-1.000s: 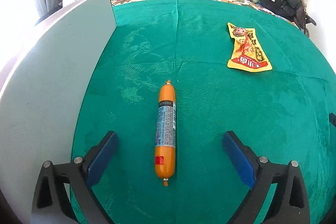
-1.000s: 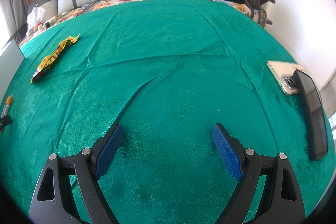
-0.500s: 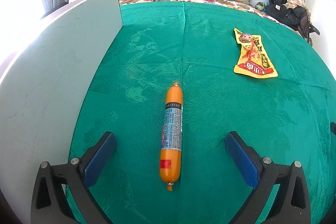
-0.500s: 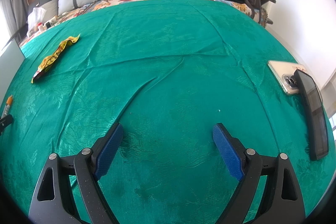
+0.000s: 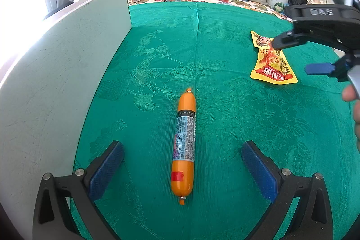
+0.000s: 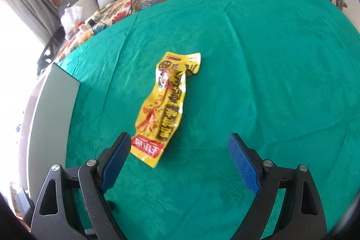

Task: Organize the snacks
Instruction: 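Move the right tool to the yellow spicy snack strip bag and grasp it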

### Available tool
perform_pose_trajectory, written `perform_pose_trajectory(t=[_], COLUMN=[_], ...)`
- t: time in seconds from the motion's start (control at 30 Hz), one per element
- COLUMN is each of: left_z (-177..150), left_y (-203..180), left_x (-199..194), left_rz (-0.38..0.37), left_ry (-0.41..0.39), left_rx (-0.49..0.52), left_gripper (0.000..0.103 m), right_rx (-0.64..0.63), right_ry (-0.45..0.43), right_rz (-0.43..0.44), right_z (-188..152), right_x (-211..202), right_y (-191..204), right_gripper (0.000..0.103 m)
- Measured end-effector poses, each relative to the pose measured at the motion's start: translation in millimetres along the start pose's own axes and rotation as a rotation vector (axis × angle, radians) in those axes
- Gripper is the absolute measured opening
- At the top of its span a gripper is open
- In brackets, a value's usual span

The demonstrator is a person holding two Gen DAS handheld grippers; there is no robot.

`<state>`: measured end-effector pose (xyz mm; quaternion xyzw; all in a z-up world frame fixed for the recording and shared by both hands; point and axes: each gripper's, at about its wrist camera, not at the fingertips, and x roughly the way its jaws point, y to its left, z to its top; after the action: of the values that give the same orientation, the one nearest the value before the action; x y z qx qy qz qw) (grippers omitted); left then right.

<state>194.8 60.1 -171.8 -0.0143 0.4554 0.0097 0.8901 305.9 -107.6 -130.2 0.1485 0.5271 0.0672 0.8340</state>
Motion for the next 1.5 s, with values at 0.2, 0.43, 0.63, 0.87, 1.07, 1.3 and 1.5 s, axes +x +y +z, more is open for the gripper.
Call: perform_pose_trajectory(t=[0.2,0.43,0.63,0.87,1.07,1.3,1.5], left_z=[0,0,0,1,0,0,0], left_y=[0,0,0,0,0,0,0], left_x=[0,1,1,1,1,1,1], left_rz=[-0.001,-0.001,-0.001,-0.002,-0.002,-0.002,-0.001], left_ry=[0.0,0.0,0.0,0.0,0.0,0.0,0.0], left_rx=[0.0,0.0,0.0,0.0,0.0,0.0,0.001], left_gripper=[0.103,0.103,0.103,0.103,0.103,0.103,0.103], right_rx=[-0.193,-0.219,-0.217,-0.257,-0.306,-0.371,-0.329], right_ry=[0.084,0.029,0.005,0.003,-0.071,-0.197,-0.185], right_rz=[-0.195,-0.219,-0.178,-0.109,-0.037,-0.112,-0.146], right_z=[8,1,-17,-59,-118,-161,-154], right_x=[45,32,14,-24,-62,-64,-57], right_y=[49,42,22,-15,-52,-59,-59], right_gripper=[0.092,0.067,0.057,0.053,0.053,0.07,0.089])
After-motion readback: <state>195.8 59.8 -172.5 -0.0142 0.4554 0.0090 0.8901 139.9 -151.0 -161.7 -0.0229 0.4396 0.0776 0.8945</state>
